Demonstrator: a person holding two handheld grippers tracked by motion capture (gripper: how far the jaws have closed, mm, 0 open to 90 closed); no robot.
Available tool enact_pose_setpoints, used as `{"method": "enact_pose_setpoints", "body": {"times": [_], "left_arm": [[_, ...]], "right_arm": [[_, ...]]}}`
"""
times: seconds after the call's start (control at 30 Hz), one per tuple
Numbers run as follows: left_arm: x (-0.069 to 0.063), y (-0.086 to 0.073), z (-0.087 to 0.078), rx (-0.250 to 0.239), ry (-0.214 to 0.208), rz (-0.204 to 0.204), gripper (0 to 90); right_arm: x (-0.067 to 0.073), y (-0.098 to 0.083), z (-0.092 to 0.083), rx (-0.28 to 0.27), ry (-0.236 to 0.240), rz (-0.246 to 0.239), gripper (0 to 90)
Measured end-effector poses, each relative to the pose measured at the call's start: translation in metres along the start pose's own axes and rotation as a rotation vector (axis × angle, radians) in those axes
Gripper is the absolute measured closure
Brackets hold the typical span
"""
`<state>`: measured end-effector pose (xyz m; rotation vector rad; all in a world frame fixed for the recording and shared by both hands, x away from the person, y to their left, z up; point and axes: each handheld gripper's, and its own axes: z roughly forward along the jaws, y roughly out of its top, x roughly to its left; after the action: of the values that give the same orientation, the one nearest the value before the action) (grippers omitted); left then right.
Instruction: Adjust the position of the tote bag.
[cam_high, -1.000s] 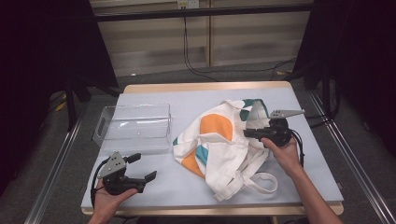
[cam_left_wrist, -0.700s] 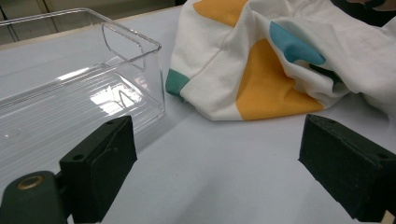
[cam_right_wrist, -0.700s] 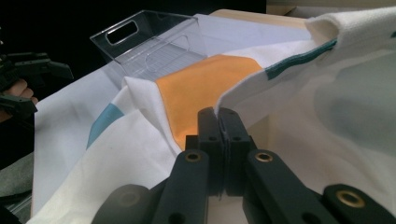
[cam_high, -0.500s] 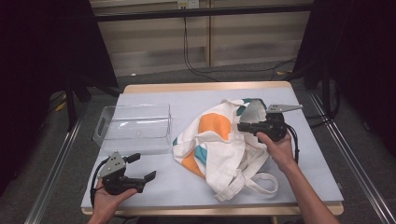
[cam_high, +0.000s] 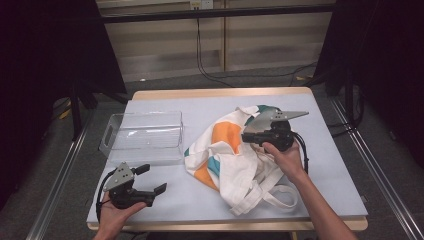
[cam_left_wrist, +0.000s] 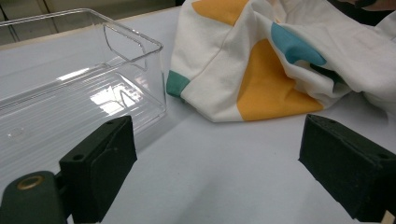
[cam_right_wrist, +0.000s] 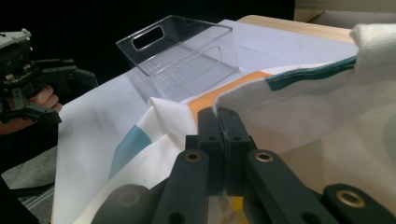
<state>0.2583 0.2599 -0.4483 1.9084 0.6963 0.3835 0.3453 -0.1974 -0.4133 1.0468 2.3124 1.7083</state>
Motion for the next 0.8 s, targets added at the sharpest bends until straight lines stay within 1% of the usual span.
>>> {"method": "enact_pose_setpoints", "body": {"times": [0.1, 0.2, 0.23, 0.33, 0.37, 0.43, 0.53, 0.6, 0.63, 0.73, 0.8], "left_arm": [[0.000, 0.000, 0.000, -0.003, -0.005, -0.005, 10.5], [0.000, 0.000, 0.001, -0.004, -0.006, 0.002, 10.5], [-0.001, 0.000, 0.001, -0.006, -0.008, -0.007, 10.5], [-0.001, 0.000, 0.000, -0.003, -0.005, -0.005, 10.5], [-0.001, 0.000, 0.001, -0.011, -0.009, -0.013, 10.4], [-0.001, 0.000, 0.001, -0.009, -0.011, -0.005, 10.4], [0.000, 0.000, 0.001, -0.002, -0.010, 0.006, 10.4], [0.000, 0.000, 0.000, 0.000, -0.009, 0.004, 10.4], [-0.001, 0.000, 0.001, -0.006, -0.008, -0.009, 10.4], [0.001, 0.000, 0.000, -0.008, -0.017, -0.006, 10.3], [0.002, 0.000, 0.001, -0.005, -0.016, -0.002, 10.4]], "right_arm": [[0.002, 0.004, 0.005, -0.008, 0.013, -0.001, 89.1], [0.003, 0.009, 0.013, -0.012, 0.024, -0.001, 89.1], [0.004, 0.011, 0.016, -0.011, 0.025, 0.001, 89.0], [0.004, 0.016, 0.025, -0.007, 0.031, 0.001, 89.1], [0.004, 0.017, 0.029, -0.002, 0.030, 0.002, 89.0], [0.004, 0.019, 0.036, -0.003, 0.024, -0.010, 89.1], [0.002, 0.019, 0.048, 0.008, 0.035, 0.000, 89.1], [0.002, 0.021, 0.056, 0.016, 0.042, 0.001, 89.0], [0.003, 0.022, 0.060, 0.023, 0.042, -0.003, 89.0], [0.003, 0.023, 0.069, 0.039, 0.049, 0.000, 89.0], [0.001, 0.024, 0.076, 0.053, 0.057, 0.001, 89.1]]}}
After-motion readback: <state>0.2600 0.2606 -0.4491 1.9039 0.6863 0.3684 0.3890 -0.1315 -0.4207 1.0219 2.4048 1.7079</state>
